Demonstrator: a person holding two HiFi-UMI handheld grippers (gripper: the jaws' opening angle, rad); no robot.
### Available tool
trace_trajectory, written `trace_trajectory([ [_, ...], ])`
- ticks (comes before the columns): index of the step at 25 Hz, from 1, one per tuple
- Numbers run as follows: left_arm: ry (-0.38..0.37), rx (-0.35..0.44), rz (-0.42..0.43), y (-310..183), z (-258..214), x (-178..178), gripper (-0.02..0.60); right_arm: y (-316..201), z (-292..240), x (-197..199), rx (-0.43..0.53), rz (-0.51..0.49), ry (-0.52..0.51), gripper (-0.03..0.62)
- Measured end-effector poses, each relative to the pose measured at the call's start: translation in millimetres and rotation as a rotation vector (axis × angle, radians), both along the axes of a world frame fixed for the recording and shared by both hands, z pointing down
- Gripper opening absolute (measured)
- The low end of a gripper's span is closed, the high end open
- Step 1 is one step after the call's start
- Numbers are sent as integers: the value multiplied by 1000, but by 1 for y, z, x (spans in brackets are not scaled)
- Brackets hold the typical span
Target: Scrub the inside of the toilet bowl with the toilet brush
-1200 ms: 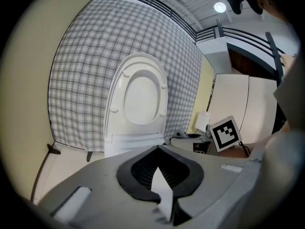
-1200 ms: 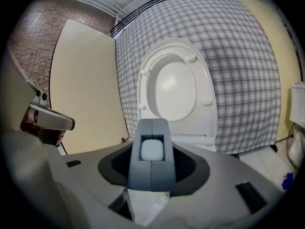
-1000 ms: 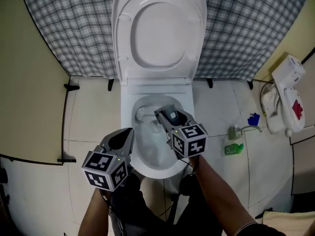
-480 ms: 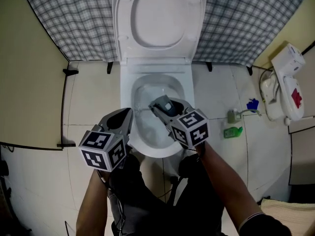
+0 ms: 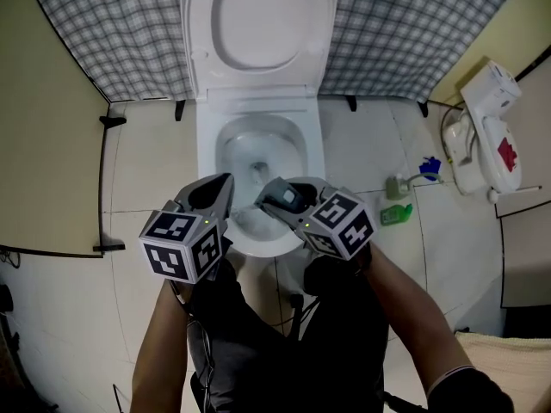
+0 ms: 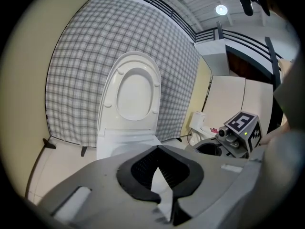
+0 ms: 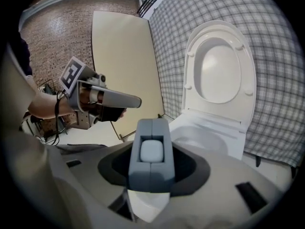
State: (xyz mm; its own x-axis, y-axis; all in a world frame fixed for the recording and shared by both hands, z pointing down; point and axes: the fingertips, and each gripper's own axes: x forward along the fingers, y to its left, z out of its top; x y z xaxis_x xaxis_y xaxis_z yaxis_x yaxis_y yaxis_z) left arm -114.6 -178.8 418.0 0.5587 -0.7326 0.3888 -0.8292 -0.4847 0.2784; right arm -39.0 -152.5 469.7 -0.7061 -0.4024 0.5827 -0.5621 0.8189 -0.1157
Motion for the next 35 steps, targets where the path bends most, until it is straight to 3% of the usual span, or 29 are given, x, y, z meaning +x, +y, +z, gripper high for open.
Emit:
trace_trajectory([
  [7, -1, -2, 26, 0, -3, 17, 9, 23, -9, 18, -34, -65, 71, 202],
  [18, 9, 11, 71, -5, -9, 49, 10, 21, -18, 64, -57, -95, 275, 202],
  [26, 12, 12, 76, -7, -9, 53, 9, -4, -17, 85, -53, 7, 432, 202],
  [35, 6, -3, 62, -8, 1, 43, 10, -46, -7, 93, 66, 120, 518, 203],
])
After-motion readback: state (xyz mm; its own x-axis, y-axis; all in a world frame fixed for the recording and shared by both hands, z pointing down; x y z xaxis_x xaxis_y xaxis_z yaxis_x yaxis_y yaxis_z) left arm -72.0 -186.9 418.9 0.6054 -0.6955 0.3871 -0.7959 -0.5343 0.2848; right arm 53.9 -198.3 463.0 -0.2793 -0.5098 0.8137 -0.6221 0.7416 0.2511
